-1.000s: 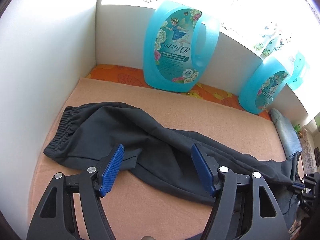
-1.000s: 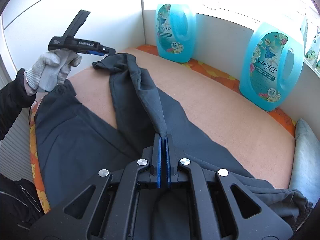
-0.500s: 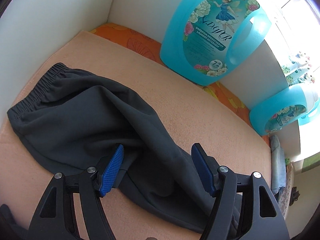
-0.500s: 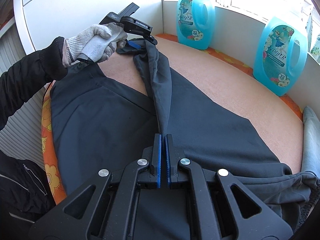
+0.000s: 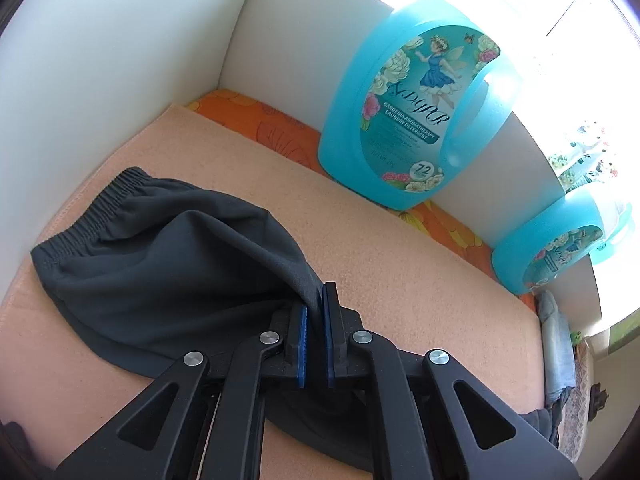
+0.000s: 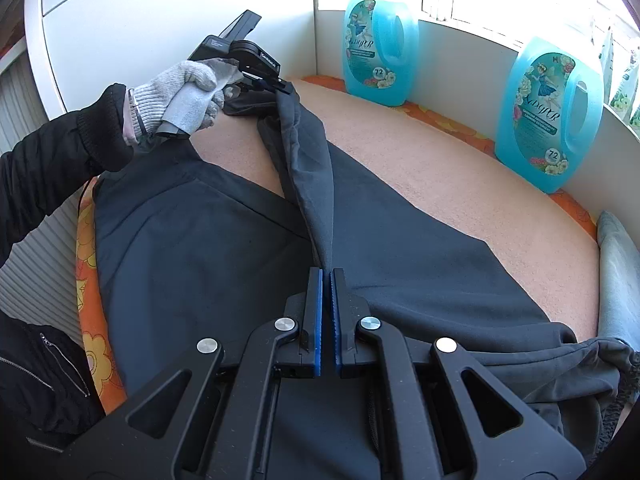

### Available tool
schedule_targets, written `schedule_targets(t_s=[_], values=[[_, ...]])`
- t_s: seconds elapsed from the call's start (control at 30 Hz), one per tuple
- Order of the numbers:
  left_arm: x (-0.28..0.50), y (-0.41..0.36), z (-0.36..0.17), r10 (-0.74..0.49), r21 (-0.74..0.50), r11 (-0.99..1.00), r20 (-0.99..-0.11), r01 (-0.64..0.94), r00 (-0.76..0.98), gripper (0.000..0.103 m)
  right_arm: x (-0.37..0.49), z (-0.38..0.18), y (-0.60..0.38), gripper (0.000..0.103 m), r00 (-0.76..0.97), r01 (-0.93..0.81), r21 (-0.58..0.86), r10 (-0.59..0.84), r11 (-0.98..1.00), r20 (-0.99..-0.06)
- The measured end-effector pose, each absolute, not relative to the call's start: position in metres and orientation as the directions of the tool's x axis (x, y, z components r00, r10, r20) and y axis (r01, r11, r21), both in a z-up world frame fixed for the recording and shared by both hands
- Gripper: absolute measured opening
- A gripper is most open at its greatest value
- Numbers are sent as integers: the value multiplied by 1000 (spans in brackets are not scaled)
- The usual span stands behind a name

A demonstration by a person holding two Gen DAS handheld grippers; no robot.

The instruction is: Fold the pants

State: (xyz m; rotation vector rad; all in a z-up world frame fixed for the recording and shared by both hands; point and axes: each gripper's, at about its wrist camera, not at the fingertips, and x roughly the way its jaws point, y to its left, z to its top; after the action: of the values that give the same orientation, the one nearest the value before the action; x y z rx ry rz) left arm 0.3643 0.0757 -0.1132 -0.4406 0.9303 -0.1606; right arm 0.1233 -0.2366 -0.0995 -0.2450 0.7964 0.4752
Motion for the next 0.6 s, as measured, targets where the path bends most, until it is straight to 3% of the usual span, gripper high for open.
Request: schedule_targets(t_s=[0.27,0.43,0.47,0.5,0.57,0.6], values=[[326,90,-61,-350,-453,891,-642,31,682,5,110,-75,-241,5,655,-463,-56,299,885,-694],[306,100,-55,-350,-452,891,-627,41,696,4,108,-80,-234,5,635,-495,-71,305,866,-710],[304,102,-56,-355,-455,889,-628,43,692,4,112,-86,-231,14,622,-500,-80,294,862,-726],[304,103,-60,-368,-462,886,-635,47,679,4,116,-91,-228,45,619,-494,-95,273,864,-736],[306,102,-67,-374,-467,884,-652,39,659,4,122,-101,-222,85,636,-482,-143,233,864,-735],[307,100,-69,-372,-463,886,-659,37,654,4,126,-104,-220,85,639,-482,-166,216,860,-738]])
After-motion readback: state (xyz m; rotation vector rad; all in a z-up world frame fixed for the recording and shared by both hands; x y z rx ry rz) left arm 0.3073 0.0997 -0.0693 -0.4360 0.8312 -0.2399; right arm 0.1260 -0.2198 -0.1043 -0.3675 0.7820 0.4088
